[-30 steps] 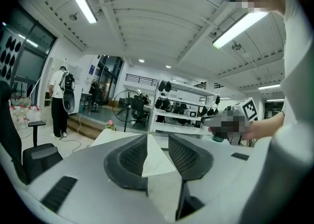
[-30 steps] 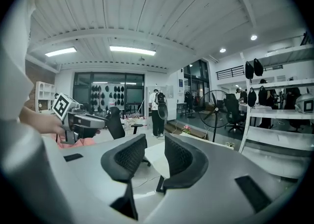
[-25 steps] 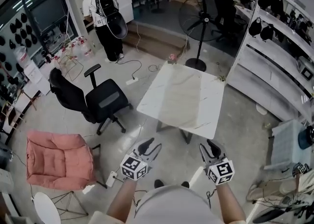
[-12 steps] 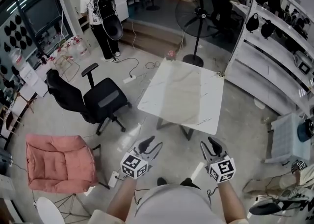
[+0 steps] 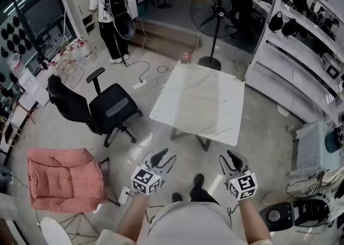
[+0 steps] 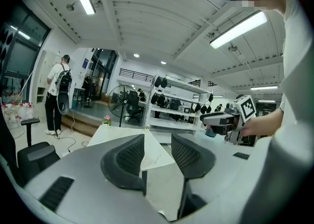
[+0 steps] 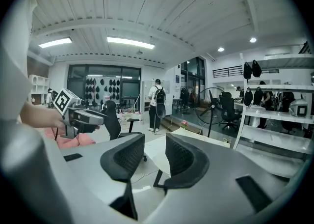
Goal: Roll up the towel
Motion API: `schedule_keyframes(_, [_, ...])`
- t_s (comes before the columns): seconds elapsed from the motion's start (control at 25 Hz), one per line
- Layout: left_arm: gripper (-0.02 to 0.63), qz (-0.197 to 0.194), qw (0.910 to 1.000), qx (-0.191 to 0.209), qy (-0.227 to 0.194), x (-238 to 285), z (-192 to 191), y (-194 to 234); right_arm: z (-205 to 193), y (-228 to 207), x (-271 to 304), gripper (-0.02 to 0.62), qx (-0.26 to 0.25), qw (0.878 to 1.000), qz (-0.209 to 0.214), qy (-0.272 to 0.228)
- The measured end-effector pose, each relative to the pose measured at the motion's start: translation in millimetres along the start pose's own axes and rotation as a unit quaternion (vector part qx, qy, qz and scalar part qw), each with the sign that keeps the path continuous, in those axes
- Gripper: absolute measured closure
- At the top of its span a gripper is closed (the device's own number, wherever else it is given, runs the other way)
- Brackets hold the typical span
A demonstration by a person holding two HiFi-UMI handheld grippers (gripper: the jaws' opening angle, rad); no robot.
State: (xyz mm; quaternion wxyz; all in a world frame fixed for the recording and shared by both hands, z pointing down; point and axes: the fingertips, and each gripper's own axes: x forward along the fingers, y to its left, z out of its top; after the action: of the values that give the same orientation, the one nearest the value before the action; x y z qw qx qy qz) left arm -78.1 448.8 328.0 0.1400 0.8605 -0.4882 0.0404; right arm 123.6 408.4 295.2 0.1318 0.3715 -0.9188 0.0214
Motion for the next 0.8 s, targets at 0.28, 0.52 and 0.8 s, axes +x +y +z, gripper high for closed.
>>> schedule_keyframes(0.28, [0.416, 0.006, 0.9998, -0.007, 0.015, 38, 2, 19, -4, -36, 39, 0.453, 0.006, 1.000, 0.013, 0.005])
schedule_keyframes(0.52, [0.416, 0.019, 0.9993, -0.018, 0.027, 87, 6, 41, -8, -82, 83, 0.453, 0.019, 0.999, 0.030, 0.013])
schedule_keyframes(0.8, [0.416, 0.034, 0.9986, -0.018, 0.035, 150, 20, 67, -9, -137, 136, 0.456, 0.022, 0.998, 0.053, 0.020])
